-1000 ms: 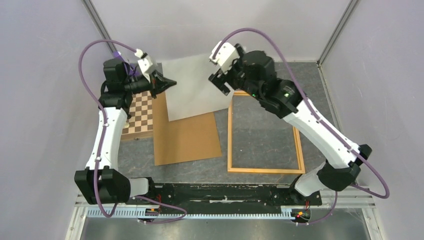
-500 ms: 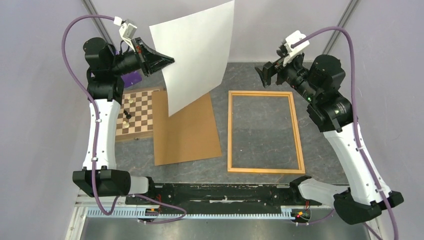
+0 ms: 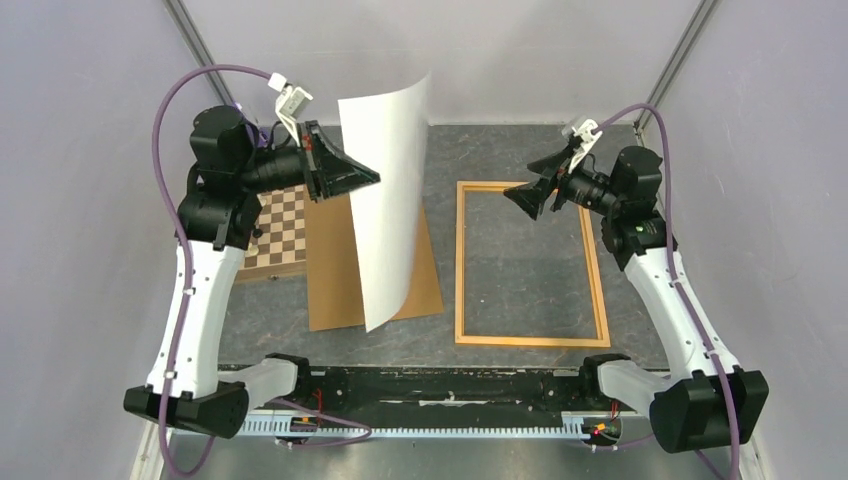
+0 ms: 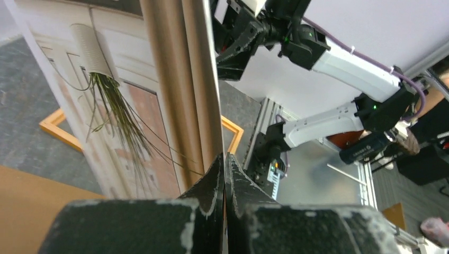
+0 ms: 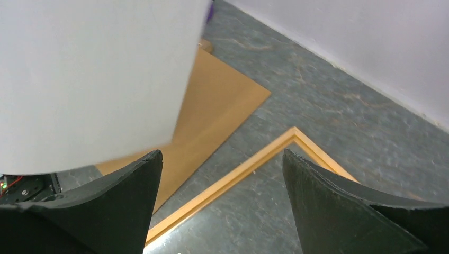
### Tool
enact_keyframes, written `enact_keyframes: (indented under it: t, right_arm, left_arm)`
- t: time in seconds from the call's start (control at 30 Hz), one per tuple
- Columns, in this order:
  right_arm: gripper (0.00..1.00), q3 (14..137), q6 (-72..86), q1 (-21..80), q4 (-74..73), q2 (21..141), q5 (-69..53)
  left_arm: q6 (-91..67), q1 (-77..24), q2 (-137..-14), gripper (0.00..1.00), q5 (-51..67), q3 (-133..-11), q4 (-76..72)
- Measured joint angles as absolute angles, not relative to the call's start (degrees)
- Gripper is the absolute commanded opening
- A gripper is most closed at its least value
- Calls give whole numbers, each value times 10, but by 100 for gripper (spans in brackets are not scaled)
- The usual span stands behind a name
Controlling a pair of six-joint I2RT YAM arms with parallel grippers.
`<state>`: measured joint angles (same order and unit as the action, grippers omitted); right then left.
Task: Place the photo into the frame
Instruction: Turn over the photo from the photo frame.
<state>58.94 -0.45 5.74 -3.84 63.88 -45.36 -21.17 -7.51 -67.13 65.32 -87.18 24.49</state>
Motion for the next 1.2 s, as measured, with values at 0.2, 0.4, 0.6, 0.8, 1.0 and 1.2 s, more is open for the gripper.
enact_keyframes:
  t: [0.2, 0.4, 0.6, 0.8, 1.0, 1.2]
  right_arm:
    - [86, 560, 4, 58, 34, 616, -530]
    - [87, 502, 20, 53, 96, 597, -578]
    - [92, 408, 101, 32, 209, 589, -626]
    - [92, 334, 190, 30, 347, 587, -665]
    - [92, 320, 219, 30, 417, 587, -677]
    - [91, 320, 225, 30, 456, 592, -677]
  left_arm:
    - [-110, -192, -663, 2, 559, -916, 409]
    - [-79, -255, -667, 2, 504, -916, 472]
    - [-41, -292, -670, 2, 479, -920, 499]
    - [-4, -306, -670, 2, 467, -931, 514]
    - [11, -314, -670, 2, 470, -945, 523]
    - [13, -315, -670, 2, 486, -954, 527]
